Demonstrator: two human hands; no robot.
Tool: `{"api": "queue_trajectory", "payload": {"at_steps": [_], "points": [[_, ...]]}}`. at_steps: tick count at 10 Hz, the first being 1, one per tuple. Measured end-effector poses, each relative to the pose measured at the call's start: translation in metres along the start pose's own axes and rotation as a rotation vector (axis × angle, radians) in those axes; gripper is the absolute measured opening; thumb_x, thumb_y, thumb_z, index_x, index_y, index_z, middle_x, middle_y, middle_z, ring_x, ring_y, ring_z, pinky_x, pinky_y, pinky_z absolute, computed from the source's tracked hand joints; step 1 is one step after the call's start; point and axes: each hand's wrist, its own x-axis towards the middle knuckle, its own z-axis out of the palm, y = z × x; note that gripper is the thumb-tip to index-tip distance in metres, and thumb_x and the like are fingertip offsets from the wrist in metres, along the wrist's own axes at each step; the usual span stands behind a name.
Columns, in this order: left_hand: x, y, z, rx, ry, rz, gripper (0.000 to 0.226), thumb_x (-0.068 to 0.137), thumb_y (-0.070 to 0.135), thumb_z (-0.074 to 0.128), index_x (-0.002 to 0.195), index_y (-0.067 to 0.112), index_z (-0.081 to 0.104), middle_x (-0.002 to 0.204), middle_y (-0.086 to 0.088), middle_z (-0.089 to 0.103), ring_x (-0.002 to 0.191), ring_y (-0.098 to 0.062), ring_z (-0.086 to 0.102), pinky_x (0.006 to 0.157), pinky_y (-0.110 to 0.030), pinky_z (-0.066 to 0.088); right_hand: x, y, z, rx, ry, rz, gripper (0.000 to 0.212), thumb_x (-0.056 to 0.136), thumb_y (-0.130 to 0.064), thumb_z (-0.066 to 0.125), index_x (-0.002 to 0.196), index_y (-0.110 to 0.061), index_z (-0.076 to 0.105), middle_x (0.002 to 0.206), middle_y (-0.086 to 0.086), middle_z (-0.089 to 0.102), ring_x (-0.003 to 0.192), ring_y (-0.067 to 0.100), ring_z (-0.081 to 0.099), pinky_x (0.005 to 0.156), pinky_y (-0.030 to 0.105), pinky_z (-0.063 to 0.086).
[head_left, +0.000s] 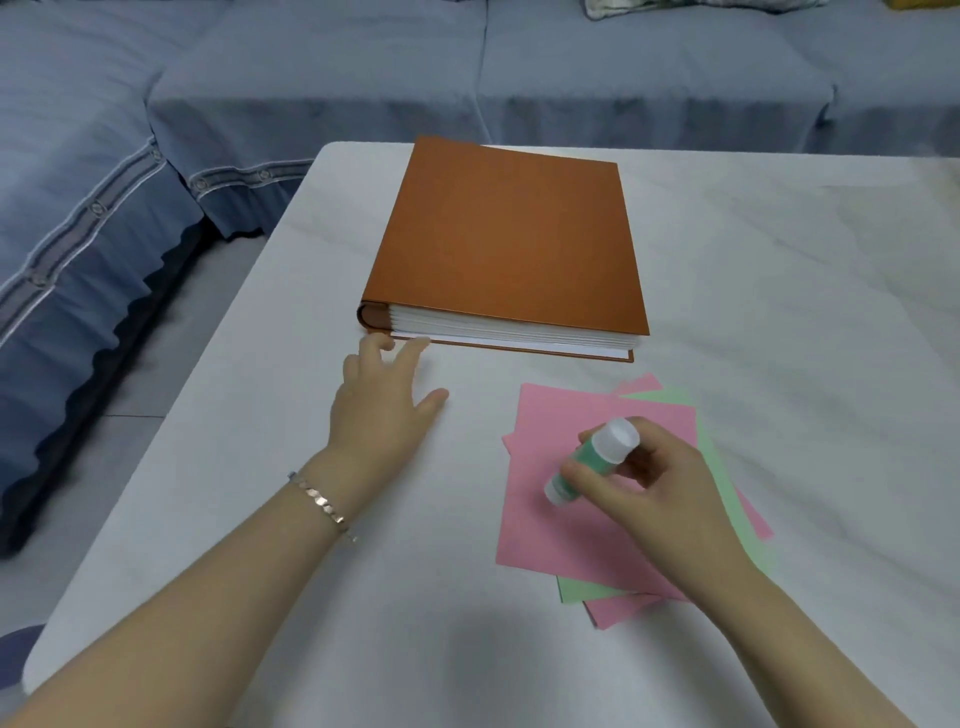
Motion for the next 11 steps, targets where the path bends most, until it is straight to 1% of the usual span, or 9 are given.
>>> {"api": "queue_trajectory", "payload": {"at_steps": [1,2,3,5,6,7,8,10,11], "points": [[0.005,-0.012,0.006,0.075,-0.084,0.015,0.032,0.095,0.028,0.05,0.124,0.016,0.05,0.121,-0.01,0.039,0.109,-0.029,0.042,0.079,-0.037,0.042,0.001,0.007,-0.001,-0.115,-0.054,-0.019,0.015,0.074,-0.014,0.073,0.08,-0.012,0.059,0.082,0.008,0.065,0.081,0.024,0.061,0.076,0.03,0.048],[-0.003,-0.006,0.004,-0.165,-0.051,0.002,0.022,0.098,0.03,0.043,0.101,0.011,0.054,0.093,-0.004,0.048,0.083,-0.022,0.052,0.068,-0.028,0.037,0.003,0.009,-0.003,-0.219,-0.115,-0.058,0.013,0.08,-0.02,0.069,0.079,-0.022,0.056,0.072,-0.002,0.057,0.065,0.008,0.052,0.06,0.015,0.038],[-0.03,0.031,-0.014,-0.678,-0.049,-0.022,0.031,0.096,0.035,0.043,0.071,0.016,0.043,0.062,0.0,0.05,0.055,-0.004,0.045,0.053,-0.018,0.033,0.006,0.004,-0.005,-0.267,-0.102,-0.179,0.022,0.083,-0.025,0.066,0.089,-0.044,0.056,0.076,-0.017,0.057,0.078,-0.003,0.05,0.067,0.007,0.035],[-0.059,0.071,-0.027,-0.999,-0.081,-0.05,0.035,0.097,0.03,0.042,0.066,0.013,0.037,0.044,0.012,0.04,0.043,-0.001,0.035,0.045,-0.014,0.03,0.001,-0.015,-0.009,-0.203,-0.245,-0.255,0.027,0.076,-0.046,0.059,0.099,-0.06,0.054,0.093,-0.045,0.058,0.089,-0.017,0.056,0.075,-0.001,0.036],[-0.062,0.076,-0.026,-0.996,-0.102,-0.044,0.035,0.096,0.032,0.042,0.066,0.016,0.038,0.045,0.012,0.04,0.044,-0.002,0.035,0.047,-0.017,0.03,-0.001,-0.013,-0.01,-0.281,-0.278,-0.286,0.031,0.078,-0.046,0.06,0.103,-0.063,0.055,0.104,-0.042,0.058,0.098,-0.014,0.055,0.08,0.001,0.036],[-0.066,0.085,-0.029,-0.897,-0.113,0.042,0.03,0.095,0.036,0.043,0.069,0.021,0.038,0.05,0.01,0.039,0.048,-0.005,0.033,0.05,-0.022,0.029,-0.001,-0.009,-0.015,-0.387,-0.249,-0.274,0.031,0.075,-0.047,0.059,0.106,-0.046,0.063,0.087,-0.039,0.06,0.081,-0.01,0.056,0.07,0.005,0.038],[-0.069,0.088,-0.031,-0.372,-0.092,0.351,0.032,0.097,0.05,0.02,0.082,0.023,0.03,0.054,0.006,0.037,0.049,-0.012,0.038,0.047,-0.025,0.025,0.0,-0.009,-0.021,-0.532,-0.233,-0.346,0.035,0.073,-0.055,0.054,0.098,-0.033,0.065,0.084,-0.01,0.068,0.082,0.006,0.055,0.072,0.021,0.042],[-0.061,0.097,-0.034,-0.278,-0.074,0.489,0.028,0.084,0.039,0.008,0.087,0.017,0.025,0.053,0.007,0.033,0.045,-0.008,0.03,0.047,-0.02,0.025,0.001,-0.005,-0.028,-0.552,-0.205,-0.367,0.031,0.074,-0.06,0.044,0.083,-0.034,0.058,0.06,-0.024,0.047,0.066,-0.012,0.047,0.061,0.007,0.035],[-0.064,0.099,-0.029,-0.3,-0.025,0.498,0.038,0.085,0.05,0.003,0.084,0.02,0.025,0.053,0.009,0.034,0.045,-0.013,0.038,0.044,-0.021,0.023,0.002,-0.006,-0.027,-0.553,-0.214,-0.37,0.029,0.074,-0.06,0.042,0.092,-0.038,0.049,0.066,-0.027,0.052,0.066,-0.012,0.048,0.06,0.007,0.034]]}}
